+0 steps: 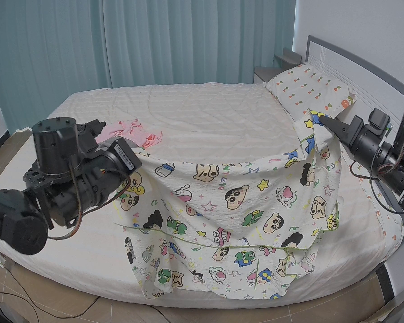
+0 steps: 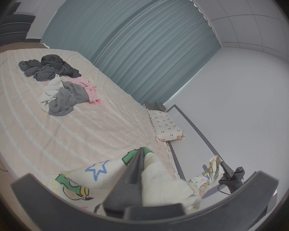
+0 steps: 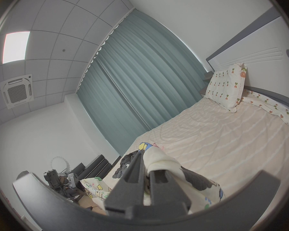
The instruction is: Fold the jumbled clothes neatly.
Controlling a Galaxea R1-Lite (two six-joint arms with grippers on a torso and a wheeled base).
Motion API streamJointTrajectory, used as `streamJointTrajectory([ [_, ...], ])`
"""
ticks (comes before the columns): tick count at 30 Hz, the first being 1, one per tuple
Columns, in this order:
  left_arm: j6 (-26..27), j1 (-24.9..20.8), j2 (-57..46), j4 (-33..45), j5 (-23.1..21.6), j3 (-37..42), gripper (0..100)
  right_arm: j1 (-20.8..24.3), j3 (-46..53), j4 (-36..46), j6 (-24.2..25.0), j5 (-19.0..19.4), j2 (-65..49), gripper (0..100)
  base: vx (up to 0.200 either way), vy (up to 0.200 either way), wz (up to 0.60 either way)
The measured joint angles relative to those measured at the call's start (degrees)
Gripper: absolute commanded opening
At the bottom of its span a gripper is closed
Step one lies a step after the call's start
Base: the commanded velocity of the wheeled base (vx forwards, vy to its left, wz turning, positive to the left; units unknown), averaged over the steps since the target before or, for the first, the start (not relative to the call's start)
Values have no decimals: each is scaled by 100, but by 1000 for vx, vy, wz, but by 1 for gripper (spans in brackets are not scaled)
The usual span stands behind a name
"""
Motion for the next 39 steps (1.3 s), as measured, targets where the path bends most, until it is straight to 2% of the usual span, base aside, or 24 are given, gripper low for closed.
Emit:
streamJointTrajectory([
  [9,271,334,1153,22,-12,-819,0,-235,-750,-63,-127,-2,1119,0,200,0,0],
  [18,583,499,2452,57,-6,-1877,0,-328,-1348,-83,-179,-21,2199,0,0,0,0],
  [24,638,617,3190,446,16,-2647,0,-367,-1822,-90,-204,-35,2837,0,0,0,0],
  [37,699,903,4582,906,443,-4041,0,-456,-3171,110,-211,-130,4262,0,0,0,0],
  [38,703,920,4668,974,460,-4148,100,-469,-3283,161,-211,-132,4365,0,0,0,0],
  [39,706,931,4738,1035,480,-4242,100,-478,-3372,200,-211,-134,4451,0,0,0,0],
])
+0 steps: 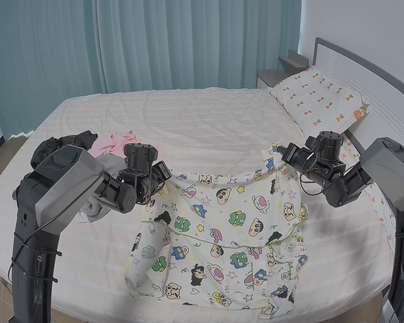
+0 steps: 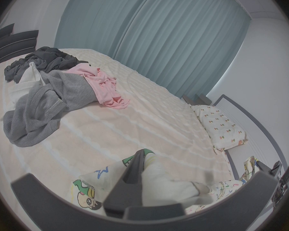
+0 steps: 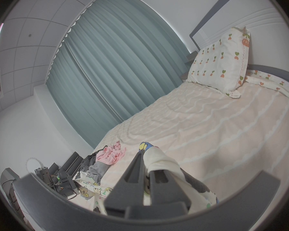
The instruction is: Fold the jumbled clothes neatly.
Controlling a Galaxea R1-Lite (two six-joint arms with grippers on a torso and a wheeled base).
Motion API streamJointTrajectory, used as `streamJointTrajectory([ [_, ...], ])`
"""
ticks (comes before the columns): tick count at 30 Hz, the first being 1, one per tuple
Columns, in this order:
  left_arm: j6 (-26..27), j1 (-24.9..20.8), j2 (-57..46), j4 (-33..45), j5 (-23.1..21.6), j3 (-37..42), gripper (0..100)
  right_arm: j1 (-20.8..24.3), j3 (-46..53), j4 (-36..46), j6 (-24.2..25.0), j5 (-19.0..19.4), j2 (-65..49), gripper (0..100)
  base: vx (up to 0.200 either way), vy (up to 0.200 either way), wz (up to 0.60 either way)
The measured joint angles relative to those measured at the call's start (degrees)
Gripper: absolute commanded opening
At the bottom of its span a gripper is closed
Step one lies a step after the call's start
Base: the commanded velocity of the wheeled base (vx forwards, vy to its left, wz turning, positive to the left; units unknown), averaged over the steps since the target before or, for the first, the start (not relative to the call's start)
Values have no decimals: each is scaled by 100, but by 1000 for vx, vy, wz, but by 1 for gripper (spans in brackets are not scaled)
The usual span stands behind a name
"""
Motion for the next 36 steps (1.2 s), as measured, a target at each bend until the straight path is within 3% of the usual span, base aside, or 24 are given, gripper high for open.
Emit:
streamJointTrajectory([
  [1,2,13,63,60,33,-94,100,-11,-73,32,0,-2,65,100,0,0,0],
  [9,9,72,538,616,362,-1143,100,-35,-718,290,-1,-66,588,100,0,0,0],
  [14,9,152,965,870,773,-1965,100,-68,-1314,547,0,-378,897,100,0,0,0],
  [21,148,297,1365,1185,905,-2459,100,-217,-1747,847,22,-681,1228,100,0,0,0],
  [32,238,562,1464,1434,905,-2592,100,-534,-1045,842,43,-700,1053,100,0,0,0],
  [36,72,667,1296,1571,879,-2505,100,-694,-344,807,62,-482,731,100,0,0,0],
])
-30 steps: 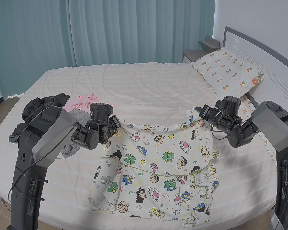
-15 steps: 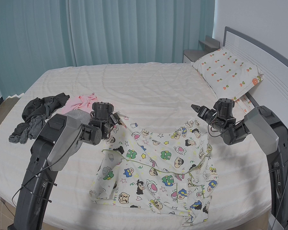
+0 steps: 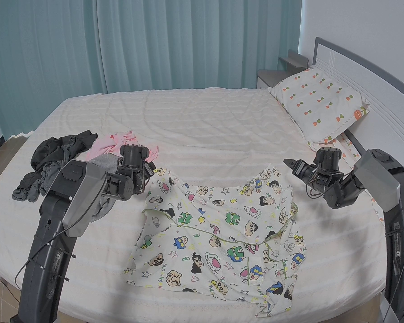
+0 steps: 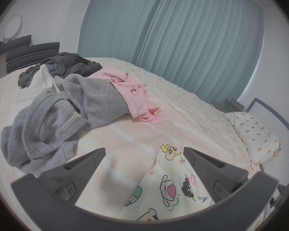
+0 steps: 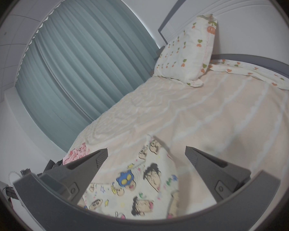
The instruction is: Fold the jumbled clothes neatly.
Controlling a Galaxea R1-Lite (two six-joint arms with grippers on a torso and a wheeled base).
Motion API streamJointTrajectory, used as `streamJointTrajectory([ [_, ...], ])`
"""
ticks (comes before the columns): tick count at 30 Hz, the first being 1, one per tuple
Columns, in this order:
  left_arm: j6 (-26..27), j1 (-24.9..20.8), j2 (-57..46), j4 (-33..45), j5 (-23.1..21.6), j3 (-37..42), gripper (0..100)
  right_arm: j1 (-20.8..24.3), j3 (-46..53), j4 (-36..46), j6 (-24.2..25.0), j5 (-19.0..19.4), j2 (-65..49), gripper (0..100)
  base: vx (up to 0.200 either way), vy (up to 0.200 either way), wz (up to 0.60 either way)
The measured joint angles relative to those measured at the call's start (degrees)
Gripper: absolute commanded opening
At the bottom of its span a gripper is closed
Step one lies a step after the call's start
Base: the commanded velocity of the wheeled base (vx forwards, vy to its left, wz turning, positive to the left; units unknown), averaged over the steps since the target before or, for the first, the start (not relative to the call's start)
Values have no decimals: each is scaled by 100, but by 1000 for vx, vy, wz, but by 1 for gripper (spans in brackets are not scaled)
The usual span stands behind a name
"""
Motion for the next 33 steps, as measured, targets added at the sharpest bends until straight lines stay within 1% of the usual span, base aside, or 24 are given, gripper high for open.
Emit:
streamJointTrajectory([
  [3,-222,67,-280,60,-137,215,100,-146,724,-57,-5,362,-304,100,0,0,0],
  [5,-345,96,-527,62,-325,471,100,-240,1100,-127,-27,567,-463,100,0,0,0],
  [6,-424,113,-745,38,-511,752,100,-301,1336,-189,-57,696,-555,100,0,0,0],
  [8,-492,128,-956,-12,-667,1058,100,-361,1554,-257,-98,818,-634,100,0,0,0],
  [14,-791,166,-1937,-452,-1176,2698,100,-575,2341,-580,-364,1292,-806,100,0,0,0],
  [15,-857,166,-2139,-592,-1286,3078,100,-606,2467,-649,-416,1378,-808,100,0,0,0],
  [18,-994,171,-2486,-887,-1499,3806,100,-639,2660,-805,-530,1510,-774,100,0,0,0],
  [20,-1125,157,-2719,-1178,-1649,4361,100,-647,2789,-972,-605,1598,-719,100,0,0,0],
  [21,-1248,150,-2881,-1432,-1754,4791,100,-652,2886,-1119,-657,1651,-667,100,0,0,0],
  [27,-1791,127,-3349,-2670,-2155,6298,100,-667,3235,-1620,-945,1824,-436,100,0,0,0],
  [32,-2423,111,-3565,-4630,-2665,7701,100,-672,3589,-1947,-1360,1930,-229,100,0,0,0],
  [33,-2450,111,-3572,-4730,-2687,7762,100,-672,3617,-1968,-1385,1938,-216,100,0,0,0],
])
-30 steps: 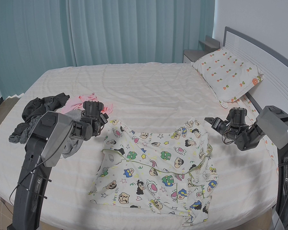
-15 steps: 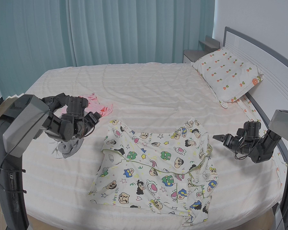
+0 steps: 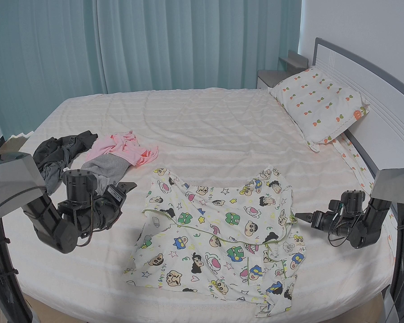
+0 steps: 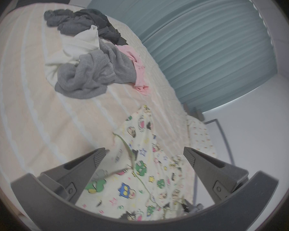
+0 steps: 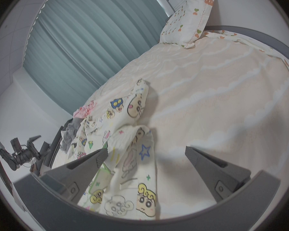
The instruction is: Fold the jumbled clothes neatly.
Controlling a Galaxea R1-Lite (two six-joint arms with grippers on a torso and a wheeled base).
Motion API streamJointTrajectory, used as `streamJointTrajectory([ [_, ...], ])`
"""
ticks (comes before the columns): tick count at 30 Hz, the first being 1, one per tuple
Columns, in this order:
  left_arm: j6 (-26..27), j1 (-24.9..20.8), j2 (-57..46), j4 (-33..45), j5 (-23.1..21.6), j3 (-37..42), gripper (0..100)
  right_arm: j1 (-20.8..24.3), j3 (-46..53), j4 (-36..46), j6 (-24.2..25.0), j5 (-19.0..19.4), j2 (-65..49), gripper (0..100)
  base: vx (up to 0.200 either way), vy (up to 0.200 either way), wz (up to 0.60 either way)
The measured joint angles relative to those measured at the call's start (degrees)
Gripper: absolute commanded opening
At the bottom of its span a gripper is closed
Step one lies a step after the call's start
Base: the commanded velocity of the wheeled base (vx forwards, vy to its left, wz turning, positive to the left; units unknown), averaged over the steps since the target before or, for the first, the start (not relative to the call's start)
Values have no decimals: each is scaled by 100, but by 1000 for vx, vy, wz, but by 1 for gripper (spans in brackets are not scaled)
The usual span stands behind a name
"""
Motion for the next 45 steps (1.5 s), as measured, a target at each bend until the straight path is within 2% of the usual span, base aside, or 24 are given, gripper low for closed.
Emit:
streamJointTrajectory([
  [3,-260,9,-9,-967,-221,691,100,27,187,-167,-202,30,94,100,0,0,0],
  [6,-389,16,7,-1296,-333,1056,100,24,272,-288,-277,22,118,100,0,0,0],
  [15,-452,22,124,-1362,-396,1326,100,-265,422,-386,-455,-24,-22,100,0,0,0],
  [21,-446,22,184,-1360,-394,1326,100,-345,558,-390,-1114,-20,-63,100,0,0,0],
  [28,-429,16,234,-1362,-388,1315,100,149,506,-279,-1321,-271,0,100,0,0,0],
  [37,-418,0,284,-1364,-388,1326,100,766,-571,475,-1334,-813,65,100,0,0,0],
  [45,-400,-17,328,-1367,-389,1314,100,859,-974,599,-1330,-890,11,100,0,0,0],
])
